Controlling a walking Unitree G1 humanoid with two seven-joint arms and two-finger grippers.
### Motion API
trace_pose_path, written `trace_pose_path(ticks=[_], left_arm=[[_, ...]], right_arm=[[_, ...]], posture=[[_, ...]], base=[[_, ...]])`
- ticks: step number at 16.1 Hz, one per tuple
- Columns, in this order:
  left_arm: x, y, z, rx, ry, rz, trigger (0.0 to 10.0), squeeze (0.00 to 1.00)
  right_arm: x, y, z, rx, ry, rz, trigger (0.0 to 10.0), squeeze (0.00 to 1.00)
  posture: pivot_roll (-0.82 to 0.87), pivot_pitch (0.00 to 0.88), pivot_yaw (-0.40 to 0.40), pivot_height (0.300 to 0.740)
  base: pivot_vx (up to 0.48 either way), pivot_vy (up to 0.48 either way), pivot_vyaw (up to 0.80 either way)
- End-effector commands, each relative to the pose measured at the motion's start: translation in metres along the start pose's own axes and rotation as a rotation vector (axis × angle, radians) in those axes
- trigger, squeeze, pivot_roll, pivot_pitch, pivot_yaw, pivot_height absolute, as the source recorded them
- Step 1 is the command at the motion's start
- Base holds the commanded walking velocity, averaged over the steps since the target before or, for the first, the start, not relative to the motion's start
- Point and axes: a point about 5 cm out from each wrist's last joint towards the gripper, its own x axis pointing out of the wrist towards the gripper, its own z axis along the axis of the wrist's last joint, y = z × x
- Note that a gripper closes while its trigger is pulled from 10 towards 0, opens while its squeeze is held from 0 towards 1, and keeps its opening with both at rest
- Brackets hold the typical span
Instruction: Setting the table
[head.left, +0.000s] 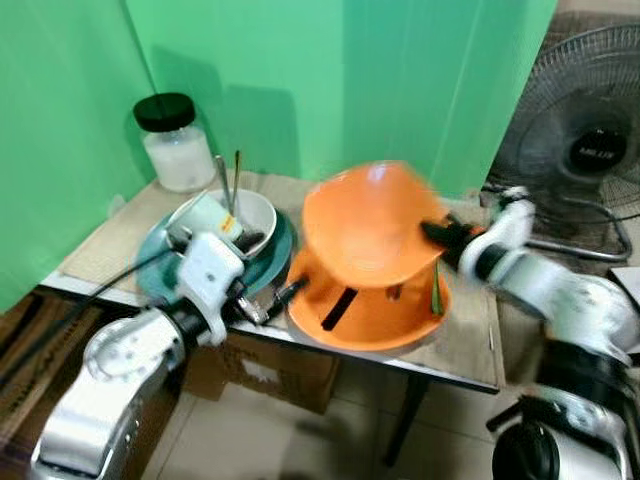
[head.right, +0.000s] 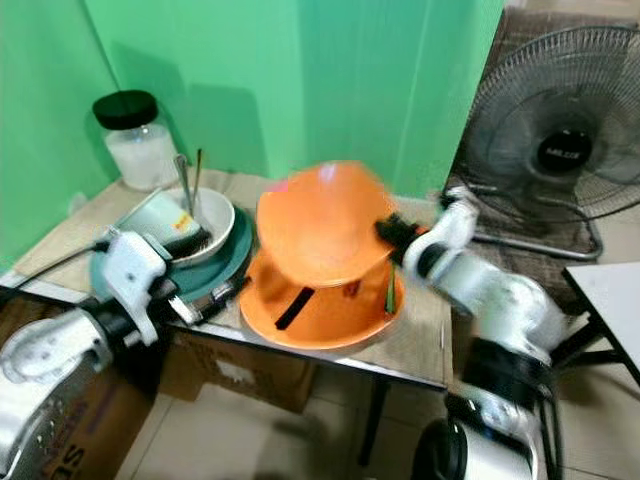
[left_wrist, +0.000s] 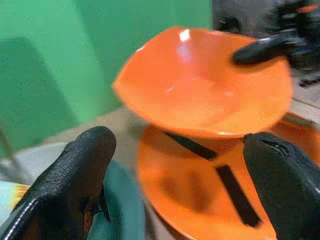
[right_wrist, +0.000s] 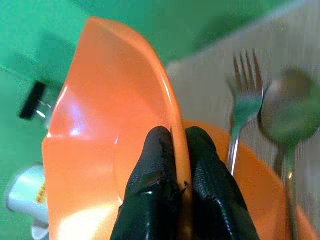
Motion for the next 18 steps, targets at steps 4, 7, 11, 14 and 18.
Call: trace_pose_path(ticks=[4,7,11,14,18], left_arm=[[0.003,0.008,0.012,0.000,-0.078,0.117,10.0,0.00],[0.005,0.006,0.017,-0.020,-0.110,0.183,10.0,0.00],[0.011,0.013,0.014,-0.050,-0.077,0.371,10.0,0.00],[0.004,0.018,0.013,-0.066,-0.079,0.504,10.0,0.00],[0.011,0.003,0.015,-0.073,-0.075,0.481,10.0,0.00]], right_arm=[[-0.034,0.035,0.022,-0.313,-0.349,0.085,9.5,0.00],[-0.055,0.044,0.019,-0.457,-0.490,0.097,10.0,0.00],[-0.063,0.060,-0.010,-0.621,-0.516,0.141,10.0,0.00],[-0.064,0.056,-0.017,-0.595,-0.518,0.083,10.0,0.00],[-0.064,0.055,-0.018,-0.660,-0.539,0.039,10.0,0.00]], posture=[[-0.11,0.000,0.124,0.740],[-0.12,0.000,0.130,0.740],[-0.11,0.000,0.099,0.740],[-0.11,0.000,0.056,0.740],[-0.10,0.000,0.075,0.740]], base=[[0.000,0.000,0.00],[0.000,0.000,0.00],[0.000,0.000,0.00],[0.000,0.000,-0.42],[0.000,0.000,-0.80]])
